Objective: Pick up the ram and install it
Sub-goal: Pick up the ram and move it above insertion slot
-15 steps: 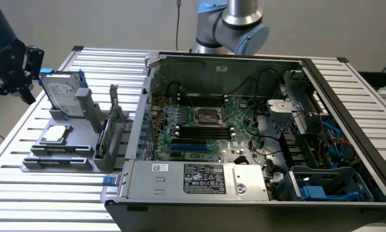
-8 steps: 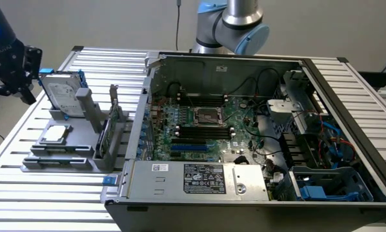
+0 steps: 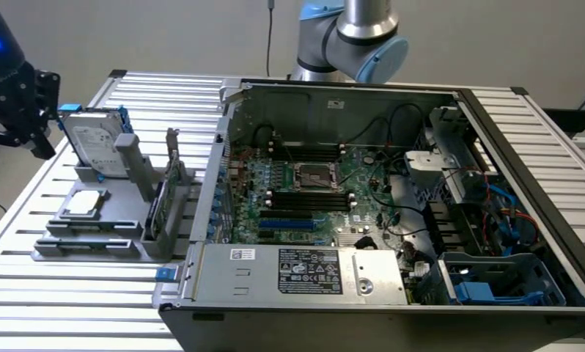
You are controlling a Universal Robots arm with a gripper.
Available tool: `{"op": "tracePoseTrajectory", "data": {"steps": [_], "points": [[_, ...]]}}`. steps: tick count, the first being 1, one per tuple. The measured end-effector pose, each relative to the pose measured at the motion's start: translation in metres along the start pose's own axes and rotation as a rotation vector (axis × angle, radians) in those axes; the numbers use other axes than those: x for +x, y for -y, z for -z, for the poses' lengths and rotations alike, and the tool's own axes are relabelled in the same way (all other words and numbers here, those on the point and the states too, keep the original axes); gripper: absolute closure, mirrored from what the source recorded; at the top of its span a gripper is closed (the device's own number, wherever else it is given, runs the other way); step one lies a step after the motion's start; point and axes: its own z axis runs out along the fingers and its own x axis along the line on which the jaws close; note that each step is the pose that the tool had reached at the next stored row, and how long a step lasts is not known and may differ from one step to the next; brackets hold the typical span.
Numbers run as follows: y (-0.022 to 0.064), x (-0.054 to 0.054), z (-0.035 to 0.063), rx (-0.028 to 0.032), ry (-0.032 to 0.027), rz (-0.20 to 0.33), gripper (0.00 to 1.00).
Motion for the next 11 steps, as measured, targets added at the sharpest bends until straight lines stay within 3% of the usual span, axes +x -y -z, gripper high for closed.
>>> {"op": "tracePoseTrajectory", "data": {"steps": [5, 8, 11], "points": [[0.0000, 0.0001, -0.0009, 0.0000, -0.0008, 0.083, 0.89], [0.0003, 0.0012, -0.0010, 0.0001, -0.0008, 0.089, 0.88], [0.0011, 0.0038, -0.0029, 0.0002, -0.0008, 0.094, 0.70]]}}
